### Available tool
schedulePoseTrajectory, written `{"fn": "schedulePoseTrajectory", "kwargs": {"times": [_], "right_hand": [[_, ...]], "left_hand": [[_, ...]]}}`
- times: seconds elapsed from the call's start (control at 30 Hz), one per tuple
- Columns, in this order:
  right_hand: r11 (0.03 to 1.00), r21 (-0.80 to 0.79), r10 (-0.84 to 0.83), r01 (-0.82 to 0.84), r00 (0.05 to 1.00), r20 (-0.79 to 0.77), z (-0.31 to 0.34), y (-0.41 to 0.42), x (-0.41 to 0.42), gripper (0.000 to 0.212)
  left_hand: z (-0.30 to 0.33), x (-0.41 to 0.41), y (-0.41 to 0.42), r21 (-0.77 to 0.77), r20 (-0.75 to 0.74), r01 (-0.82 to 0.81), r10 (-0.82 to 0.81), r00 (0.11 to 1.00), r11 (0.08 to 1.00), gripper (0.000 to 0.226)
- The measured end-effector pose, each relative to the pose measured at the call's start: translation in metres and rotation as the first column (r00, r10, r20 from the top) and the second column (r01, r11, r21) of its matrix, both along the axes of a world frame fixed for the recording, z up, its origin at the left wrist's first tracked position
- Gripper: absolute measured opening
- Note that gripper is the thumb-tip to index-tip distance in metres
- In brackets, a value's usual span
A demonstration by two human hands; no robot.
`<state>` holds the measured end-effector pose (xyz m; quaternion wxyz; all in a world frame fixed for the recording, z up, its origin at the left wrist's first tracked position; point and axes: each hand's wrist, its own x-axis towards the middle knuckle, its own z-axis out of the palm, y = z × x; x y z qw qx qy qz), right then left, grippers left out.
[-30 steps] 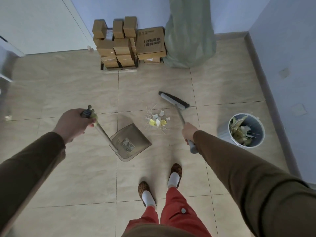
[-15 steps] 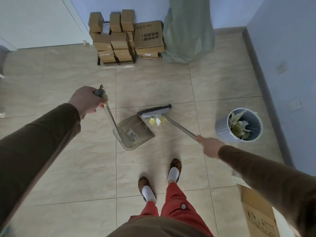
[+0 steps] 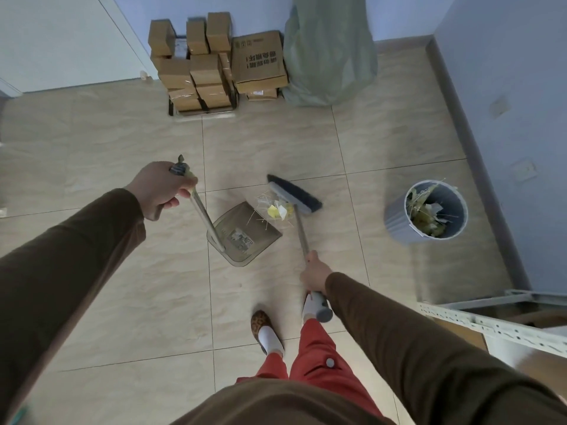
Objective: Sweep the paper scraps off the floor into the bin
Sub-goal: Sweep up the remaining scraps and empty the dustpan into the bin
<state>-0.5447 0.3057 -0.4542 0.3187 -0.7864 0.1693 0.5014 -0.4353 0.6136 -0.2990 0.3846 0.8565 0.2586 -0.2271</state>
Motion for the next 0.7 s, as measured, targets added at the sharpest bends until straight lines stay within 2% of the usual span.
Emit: {"fn": "schedulePoseTrajectory", "kwargs": {"times": [0.1, 0.2, 0.37, 0.47, 0.57, 0.7], "right_hand": [[0.994, 0.099, -0.039, 0.047, 0.996, -0.08, 0.024, -0.003, -0.013, 0.05], [0.983, 0.178, -0.037, 0.056, 0.993, -0.11, 0.06, -0.025, -0.015, 0.053], [0.98, 0.183, -0.063, 0.075, 0.995, -0.073, 0.108, -0.062, -0.038, 0.049], [0.992, 0.124, -0.026, 0.026, 1.0, 0.001, 0.109, -0.062, -0.038, 0.049], [0.994, 0.053, 0.096, -0.1, 0.993, 0.067, 0.089, -0.03, -0.028, 0.048], [0.983, 0.08, 0.167, -0.165, 0.986, -0.016, 0.069, -0.001, -0.028, 0.046]], "left_hand": [[0.0, -0.004, 0.005, -0.06, -0.081, -0.002, -0.003, 0.997, 0.998, 0.036], [0.0, -0.012, 0.01, -0.093, -0.135, -0.032, 0.02, 0.991, 0.995, 0.044], [-0.003, -0.027, 0.021, -0.146, -0.218, -0.129, 0.096, 0.971, 0.981, 0.044], [-0.007, -0.035, 0.03, -0.163, -0.25, -0.146, 0.102, 0.963, 0.976, 0.045], [-0.012, -0.042, 0.035, -0.165, -0.287, -0.163, 0.111, 0.952, 0.973, 0.051], [-0.019, -0.056, 0.039, -0.158, -0.304, -0.179, 0.124, 0.944, 0.971, 0.044]]}}
